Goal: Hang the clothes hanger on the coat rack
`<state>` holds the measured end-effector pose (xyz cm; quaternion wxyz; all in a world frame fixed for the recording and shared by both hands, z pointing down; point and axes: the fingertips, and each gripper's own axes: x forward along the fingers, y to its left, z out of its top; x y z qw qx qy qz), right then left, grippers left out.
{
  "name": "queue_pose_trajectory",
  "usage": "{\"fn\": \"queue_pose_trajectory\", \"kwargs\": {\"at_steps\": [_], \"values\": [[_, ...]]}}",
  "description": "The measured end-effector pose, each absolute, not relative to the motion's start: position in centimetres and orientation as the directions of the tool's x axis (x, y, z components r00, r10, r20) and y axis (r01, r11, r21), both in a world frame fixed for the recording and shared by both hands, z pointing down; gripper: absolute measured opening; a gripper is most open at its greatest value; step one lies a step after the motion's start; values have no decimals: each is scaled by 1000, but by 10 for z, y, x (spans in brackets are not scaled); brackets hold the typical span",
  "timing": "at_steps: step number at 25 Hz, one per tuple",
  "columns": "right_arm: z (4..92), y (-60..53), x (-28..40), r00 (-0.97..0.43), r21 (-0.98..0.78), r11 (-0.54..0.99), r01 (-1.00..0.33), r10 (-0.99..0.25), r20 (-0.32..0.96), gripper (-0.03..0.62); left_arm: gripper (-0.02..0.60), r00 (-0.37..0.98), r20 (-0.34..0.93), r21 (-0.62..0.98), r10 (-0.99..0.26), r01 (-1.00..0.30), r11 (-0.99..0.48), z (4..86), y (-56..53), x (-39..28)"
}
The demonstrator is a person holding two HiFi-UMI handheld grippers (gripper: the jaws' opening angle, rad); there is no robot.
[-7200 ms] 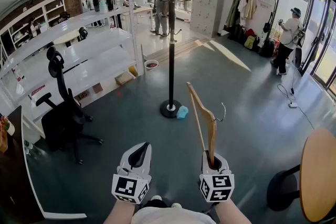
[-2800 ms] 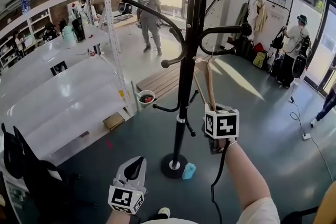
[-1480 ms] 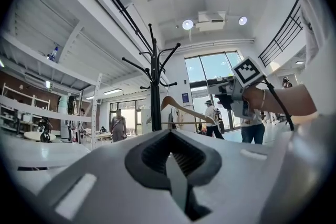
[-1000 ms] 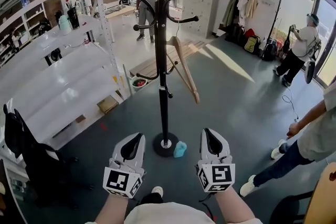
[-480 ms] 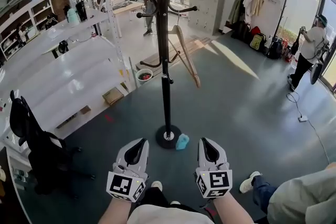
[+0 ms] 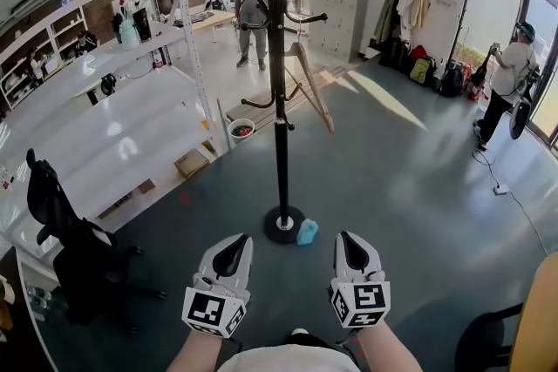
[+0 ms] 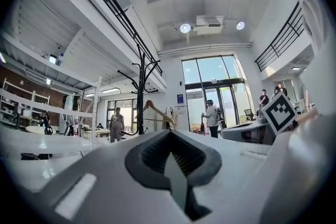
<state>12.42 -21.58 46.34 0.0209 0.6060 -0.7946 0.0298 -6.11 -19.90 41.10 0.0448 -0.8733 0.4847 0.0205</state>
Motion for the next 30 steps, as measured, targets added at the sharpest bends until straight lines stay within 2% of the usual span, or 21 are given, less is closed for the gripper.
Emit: {"fn": "queue_pose_trajectory", "kwargs": {"at_steps": [15,30], "values": [[465,-75,64,-250,-43,247,-968,-964,92,26,0,564,-33,-33,-825,-826,-563,425,-68,-117],[451,16,87,-314,-29,313,-949,-946,75,26,0,530,-64,-33,-846,-848,-529,406,28,-78]]}}
